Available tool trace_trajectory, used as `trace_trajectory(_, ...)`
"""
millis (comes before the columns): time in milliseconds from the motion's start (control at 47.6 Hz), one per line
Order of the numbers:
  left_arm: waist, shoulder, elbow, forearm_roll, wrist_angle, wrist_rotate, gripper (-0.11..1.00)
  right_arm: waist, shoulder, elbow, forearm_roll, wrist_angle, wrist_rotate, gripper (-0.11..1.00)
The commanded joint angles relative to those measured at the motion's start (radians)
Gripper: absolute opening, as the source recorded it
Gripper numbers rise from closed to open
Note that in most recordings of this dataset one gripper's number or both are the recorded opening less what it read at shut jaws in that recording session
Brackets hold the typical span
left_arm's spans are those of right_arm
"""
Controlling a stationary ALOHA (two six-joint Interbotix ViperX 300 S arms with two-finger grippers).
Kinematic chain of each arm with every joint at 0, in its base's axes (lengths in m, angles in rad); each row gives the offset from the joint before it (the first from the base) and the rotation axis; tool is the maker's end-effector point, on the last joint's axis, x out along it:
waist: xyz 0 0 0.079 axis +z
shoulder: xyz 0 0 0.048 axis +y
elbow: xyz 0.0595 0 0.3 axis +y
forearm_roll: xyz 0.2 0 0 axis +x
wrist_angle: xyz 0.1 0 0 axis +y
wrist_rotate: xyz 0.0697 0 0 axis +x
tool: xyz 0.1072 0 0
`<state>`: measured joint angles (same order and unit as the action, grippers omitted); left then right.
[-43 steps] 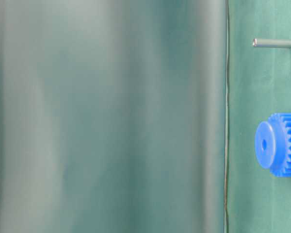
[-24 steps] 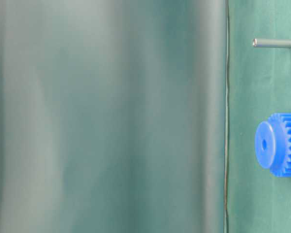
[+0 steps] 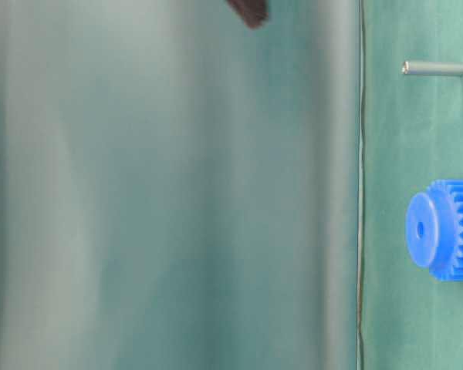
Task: Insert the shaft placed at a random location into the center hole of the medium gear at another random location.
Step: 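Move the right gripper open over the upright silver shaft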
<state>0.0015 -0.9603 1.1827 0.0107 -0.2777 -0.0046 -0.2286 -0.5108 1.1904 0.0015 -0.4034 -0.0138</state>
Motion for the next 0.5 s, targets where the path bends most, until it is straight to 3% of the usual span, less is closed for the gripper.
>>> trace_trajectory(0,-0.002,0.009,-0.025,0.003,-0.005,0.000,0.00,-0.020,0.086,-0.009,0.002,-0.066,-0.002,0.86)
trace_trajectory(105,-0.002,0.009,-0.025,0.003,-0.005,0.000,0.00,-0.025,0.196,-0.009,0.006,-0.141,0.000,0.79)
trace_trajectory(483,-0.002,0.009,-0.025,0.002,0.008,0.000,0.00,-0.026,0.459,-0.046,0.038,-0.334,0.008,0.79)
